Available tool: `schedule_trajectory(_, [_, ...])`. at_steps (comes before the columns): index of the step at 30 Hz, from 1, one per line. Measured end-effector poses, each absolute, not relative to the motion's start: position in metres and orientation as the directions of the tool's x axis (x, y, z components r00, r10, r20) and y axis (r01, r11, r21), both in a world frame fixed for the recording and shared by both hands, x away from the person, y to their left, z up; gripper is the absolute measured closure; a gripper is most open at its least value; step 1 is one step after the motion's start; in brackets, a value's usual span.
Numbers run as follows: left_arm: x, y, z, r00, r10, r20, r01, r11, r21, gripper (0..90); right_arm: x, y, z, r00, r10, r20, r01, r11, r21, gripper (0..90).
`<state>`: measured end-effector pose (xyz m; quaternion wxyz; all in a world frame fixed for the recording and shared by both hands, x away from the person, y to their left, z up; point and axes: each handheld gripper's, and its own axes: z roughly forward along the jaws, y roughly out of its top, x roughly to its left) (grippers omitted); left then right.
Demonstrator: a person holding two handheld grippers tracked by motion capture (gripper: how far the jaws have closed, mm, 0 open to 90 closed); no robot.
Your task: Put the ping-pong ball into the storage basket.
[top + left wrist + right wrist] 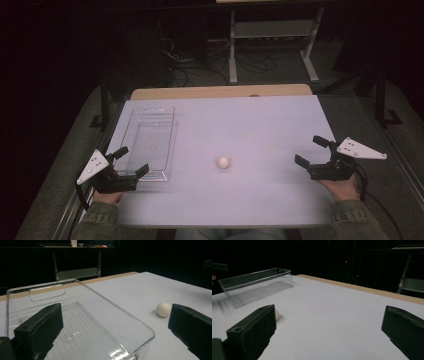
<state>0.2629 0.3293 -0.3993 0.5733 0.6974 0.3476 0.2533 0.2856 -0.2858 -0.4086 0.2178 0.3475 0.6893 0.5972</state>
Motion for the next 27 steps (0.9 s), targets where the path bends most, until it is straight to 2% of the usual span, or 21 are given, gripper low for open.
schedule_trajectory(8, [0.263, 0.329, -0.395, 0.634, 0.773, -0.021, 0.192, -0.132, 0.972, 0.0, 0.285, -0.287, -0.408, -0.661, 0.742, 0.112, 0.218, 0.046, 0.975, 0.0])
schedule_trajectory(18, [0.260, 0.337, -0.387, 0.631, 0.775, -0.036, 0.202, -0.119, 0.972, 0.0, 0.285, -0.288, -0.408, -0.654, 0.746, 0.122, 0.228, 0.041, 0.973, 0.0])
schedule_trajectory(27, [0.267, 0.323, -0.369, 0.666, 0.746, 0.019, 0.194, -0.197, 0.961, 0.0, 0.286, -0.288, -0.409, -0.656, 0.744, 0.126, 0.230, 0.038, 0.972, 0.0])
